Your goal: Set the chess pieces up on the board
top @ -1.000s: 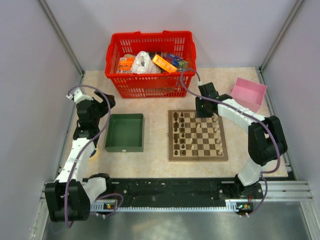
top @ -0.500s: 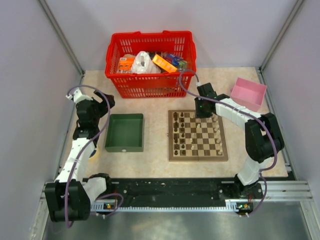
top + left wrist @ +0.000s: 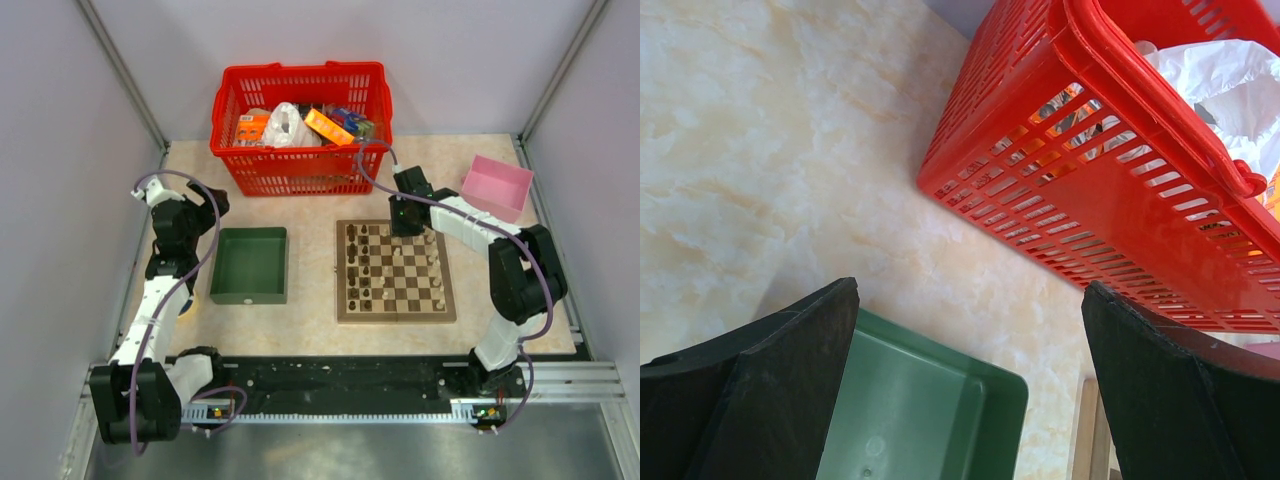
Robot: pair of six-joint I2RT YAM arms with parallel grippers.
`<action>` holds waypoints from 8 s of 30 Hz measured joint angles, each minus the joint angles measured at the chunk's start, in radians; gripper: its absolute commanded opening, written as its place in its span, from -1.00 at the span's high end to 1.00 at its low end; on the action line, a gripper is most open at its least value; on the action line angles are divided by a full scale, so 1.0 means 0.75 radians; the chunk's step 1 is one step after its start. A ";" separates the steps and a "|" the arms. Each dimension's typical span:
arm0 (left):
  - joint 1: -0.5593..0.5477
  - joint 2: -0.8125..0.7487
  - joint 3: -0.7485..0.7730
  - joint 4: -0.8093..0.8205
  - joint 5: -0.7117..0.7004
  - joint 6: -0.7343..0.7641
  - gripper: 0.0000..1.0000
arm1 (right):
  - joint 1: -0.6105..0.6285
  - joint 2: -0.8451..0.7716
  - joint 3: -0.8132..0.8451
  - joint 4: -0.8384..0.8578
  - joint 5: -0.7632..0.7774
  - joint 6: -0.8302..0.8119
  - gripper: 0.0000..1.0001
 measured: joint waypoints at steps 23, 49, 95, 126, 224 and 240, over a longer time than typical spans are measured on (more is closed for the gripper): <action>0.002 0.000 0.000 0.000 0.001 -0.001 -0.97 | 0.000 -0.066 -0.001 -0.017 0.048 -0.001 0.75; 0.002 0.000 0.000 0.002 0.032 -0.015 -0.97 | -0.108 -0.384 -0.318 -0.021 0.125 0.023 0.75; 0.002 0.000 -0.001 0.002 0.035 -0.015 -0.97 | -0.115 -0.274 -0.318 0.057 0.100 0.008 0.46; 0.004 -0.001 -0.003 0.003 0.036 -0.020 -0.97 | 0.077 -0.176 -0.182 0.001 0.000 0.014 0.28; 0.007 0.008 -0.015 0.023 0.047 -0.025 -0.97 | -0.057 -0.346 -0.395 -0.022 0.146 0.027 0.43; 0.007 0.009 -0.015 0.033 0.062 -0.031 -0.97 | -0.020 -0.472 -0.252 -0.088 0.125 0.001 0.14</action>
